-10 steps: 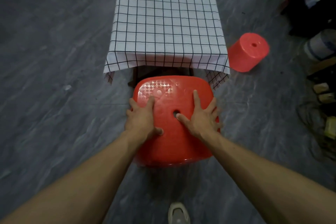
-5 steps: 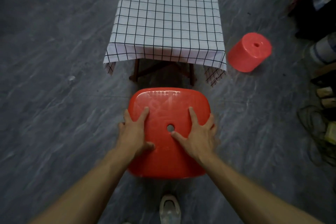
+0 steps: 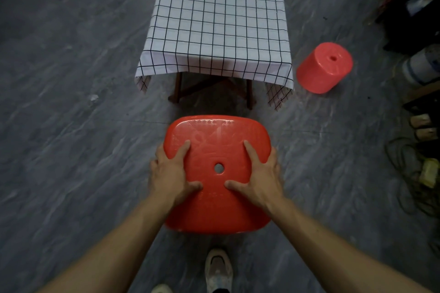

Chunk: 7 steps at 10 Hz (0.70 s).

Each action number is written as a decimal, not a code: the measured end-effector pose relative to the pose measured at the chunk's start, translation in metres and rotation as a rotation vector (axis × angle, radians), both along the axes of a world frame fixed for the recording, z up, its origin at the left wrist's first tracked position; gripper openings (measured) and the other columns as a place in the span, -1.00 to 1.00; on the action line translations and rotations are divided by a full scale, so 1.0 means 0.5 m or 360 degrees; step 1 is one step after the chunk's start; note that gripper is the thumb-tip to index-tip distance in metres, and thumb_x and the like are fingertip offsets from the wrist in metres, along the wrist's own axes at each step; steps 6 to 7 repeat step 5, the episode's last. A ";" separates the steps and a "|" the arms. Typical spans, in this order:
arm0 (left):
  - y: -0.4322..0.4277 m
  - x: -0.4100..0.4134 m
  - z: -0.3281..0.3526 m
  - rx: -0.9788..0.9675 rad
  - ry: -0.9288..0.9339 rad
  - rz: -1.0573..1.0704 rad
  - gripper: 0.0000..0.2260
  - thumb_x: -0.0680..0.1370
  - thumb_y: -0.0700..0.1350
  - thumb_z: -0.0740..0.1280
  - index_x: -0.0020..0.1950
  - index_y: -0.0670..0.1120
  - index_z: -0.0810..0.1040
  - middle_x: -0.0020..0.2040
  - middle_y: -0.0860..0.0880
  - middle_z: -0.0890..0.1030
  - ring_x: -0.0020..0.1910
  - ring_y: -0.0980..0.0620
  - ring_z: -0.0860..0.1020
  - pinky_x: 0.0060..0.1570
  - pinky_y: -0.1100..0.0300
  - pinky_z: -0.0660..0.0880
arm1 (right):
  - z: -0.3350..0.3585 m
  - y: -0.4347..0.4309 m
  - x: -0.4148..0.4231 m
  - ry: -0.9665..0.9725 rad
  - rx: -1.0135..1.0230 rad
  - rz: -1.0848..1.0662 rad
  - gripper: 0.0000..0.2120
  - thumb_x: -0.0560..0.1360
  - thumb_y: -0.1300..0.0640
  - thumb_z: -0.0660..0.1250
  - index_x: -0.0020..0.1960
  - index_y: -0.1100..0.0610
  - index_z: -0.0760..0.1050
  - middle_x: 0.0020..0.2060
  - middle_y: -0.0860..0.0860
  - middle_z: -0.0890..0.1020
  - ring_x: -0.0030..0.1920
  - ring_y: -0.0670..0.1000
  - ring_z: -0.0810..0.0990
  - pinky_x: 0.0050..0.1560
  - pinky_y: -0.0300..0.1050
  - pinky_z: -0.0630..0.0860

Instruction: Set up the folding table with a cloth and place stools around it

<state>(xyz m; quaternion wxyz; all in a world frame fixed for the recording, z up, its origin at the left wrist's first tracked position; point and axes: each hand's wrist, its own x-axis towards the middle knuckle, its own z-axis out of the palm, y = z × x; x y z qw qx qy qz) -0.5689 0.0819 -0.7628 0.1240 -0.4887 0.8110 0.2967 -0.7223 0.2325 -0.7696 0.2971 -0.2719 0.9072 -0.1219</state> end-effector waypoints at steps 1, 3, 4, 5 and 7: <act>0.015 0.011 0.000 0.0004 -0.0032 -0.0015 0.01 0.26 0.18 0.58 0.53 0.32 0.00 0.52 -0.16 -0.03 0.47 -0.24 0.12 0.39 -0.15 0.26 | -0.004 0.017 0.012 0.0027 0.0022 0.0013 0.14 0.17 -0.41 0.50 0.45 -0.46 -0.25 0.53 0.10 -0.25 0.51 0.28 0.06 0.38 0.32 0.30; 0.011 0.008 0.013 0.0049 -0.0069 -0.0057 -0.02 0.30 0.17 0.56 0.53 0.31 0.00 0.50 -0.18 -0.01 0.45 -0.26 0.17 0.38 -0.15 0.28 | 0.011 0.012 0.007 -0.0039 0.0048 -0.0012 0.12 0.21 -0.33 0.54 0.49 -0.40 -0.17 0.53 0.10 -0.23 0.52 0.26 0.08 0.40 0.32 0.30; -0.002 0.013 0.022 0.0113 -0.0076 -0.0081 -0.10 0.36 0.19 0.51 0.53 0.30 0.02 0.52 -0.19 0.02 0.47 -0.26 0.17 0.40 -0.16 0.28 | 0.027 0.011 0.002 -0.0099 0.0011 -0.0053 0.07 0.26 -0.29 0.53 0.53 -0.32 -0.10 0.54 0.12 -0.17 0.53 0.24 0.09 0.42 0.31 0.28; -0.005 0.012 0.037 0.0082 -0.0071 -0.0087 -0.22 0.43 0.21 0.43 0.54 0.20 0.09 0.53 -0.18 0.09 0.47 -0.23 0.19 0.39 -0.16 0.29 | 0.050 0.013 0.007 -0.0075 -0.0037 -0.0077 0.05 0.29 -0.28 0.52 0.55 -0.25 -0.09 0.56 0.11 -0.08 0.54 0.22 0.08 0.44 0.30 0.25; -0.005 0.012 0.037 0.0082 -0.0071 -0.0087 -0.22 0.43 0.21 0.43 0.54 0.20 0.09 0.53 -0.18 0.09 0.47 -0.23 0.19 0.39 -0.16 0.29 | 0.050 0.013 0.007 -0.0075 -0.0037 -0.0077 0.05 0.29 -0.28 0.52 0.55 -0.25 -0.09 0.56 0.11 -0.08 0.54 0.22 0.08 0.44 0.30 0.25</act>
